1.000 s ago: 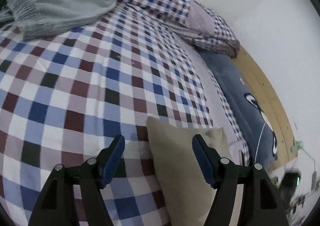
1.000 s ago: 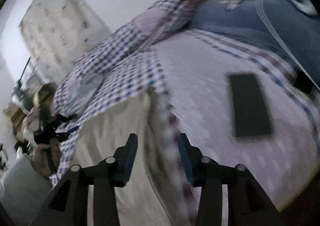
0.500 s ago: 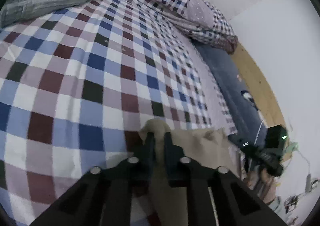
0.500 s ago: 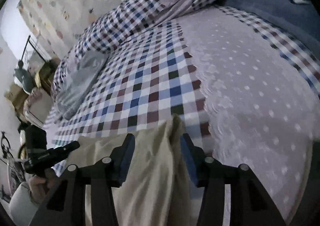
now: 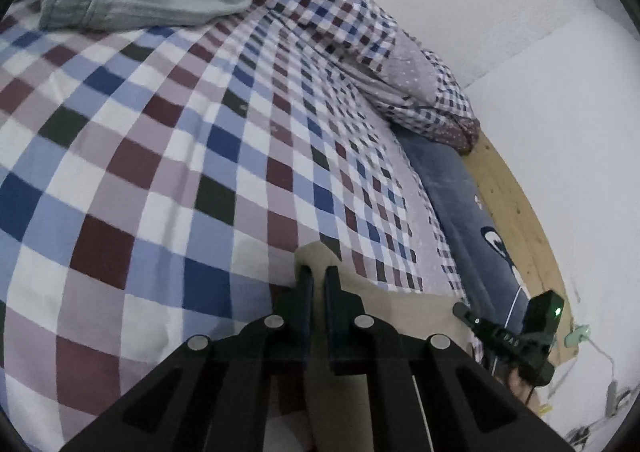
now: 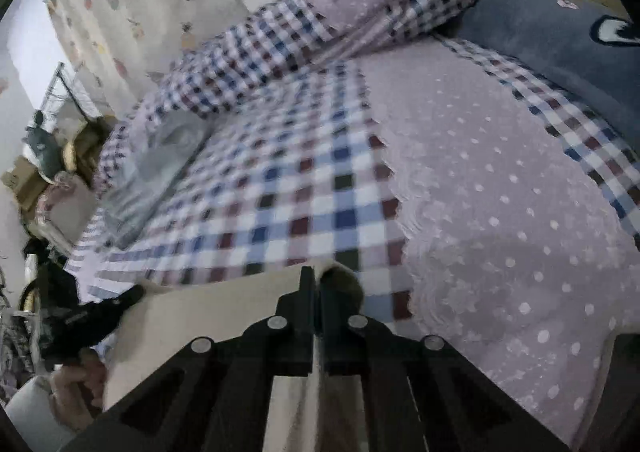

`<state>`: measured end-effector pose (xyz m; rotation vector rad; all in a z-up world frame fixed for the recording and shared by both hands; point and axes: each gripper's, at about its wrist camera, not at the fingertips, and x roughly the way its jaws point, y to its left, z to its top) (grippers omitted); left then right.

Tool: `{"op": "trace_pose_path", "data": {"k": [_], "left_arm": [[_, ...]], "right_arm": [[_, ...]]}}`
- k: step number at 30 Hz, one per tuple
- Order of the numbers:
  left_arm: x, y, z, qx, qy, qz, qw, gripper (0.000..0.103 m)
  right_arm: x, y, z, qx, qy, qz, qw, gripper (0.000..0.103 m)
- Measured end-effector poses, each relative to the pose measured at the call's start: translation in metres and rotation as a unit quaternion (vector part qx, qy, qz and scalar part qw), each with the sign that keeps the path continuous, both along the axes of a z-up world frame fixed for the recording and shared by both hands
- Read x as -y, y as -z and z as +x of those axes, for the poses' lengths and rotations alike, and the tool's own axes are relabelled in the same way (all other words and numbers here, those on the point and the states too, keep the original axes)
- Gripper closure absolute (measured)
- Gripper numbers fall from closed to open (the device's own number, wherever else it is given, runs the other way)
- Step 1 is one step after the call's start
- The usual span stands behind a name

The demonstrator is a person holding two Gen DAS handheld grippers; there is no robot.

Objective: Fold clothes
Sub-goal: 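Press the folded khaki shirt flat with both tools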

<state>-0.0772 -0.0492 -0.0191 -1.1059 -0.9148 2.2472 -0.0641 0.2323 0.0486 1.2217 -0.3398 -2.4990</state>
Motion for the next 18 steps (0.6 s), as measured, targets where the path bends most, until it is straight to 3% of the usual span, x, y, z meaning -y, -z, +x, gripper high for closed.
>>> {"op": "trace_pose_path", "data": {"k": [4, 8, 12, 14, 18], "left_arm": [[-0.003, 0.000, 0.000, 0.002, 0.005, -0.020, 0.9998, 0.097], [-0.003, 0.001, 0.000, 0.011, 0.009, -0.017, 0.9998, 0.091], [0.000, -0.003, 0.009, 0.013, 0.008, -0.025, 0.9996, 0.078], [0.002, -0.006, 0.017, 0.011, 0.008, -0.033, 0.9994, 0.069], [0.005, -0.015, 0.046, 0.004, 0.016, -0.047, 0.9987, 0.061]], "right_arm": [[-0.002, 0.001, 0.003, -0.008, 0.018, 0.029, 0.999, 0.097], [-0.023, 0.000, 0.012, 0.013, 0.049, 0.051, 0.997, 0.092], [-0.034, -0.001, 0.066, 0.018, 0.037, 0.044, 0.998, 0.076], [-0.039, -0.002, 0.094, 0.019, 0.031, 0.041, 0.998, 0.061], [-0.048, -0.003, 0.150, 0.023, 0.018, 0.036, 0.999, 0.060]]}}
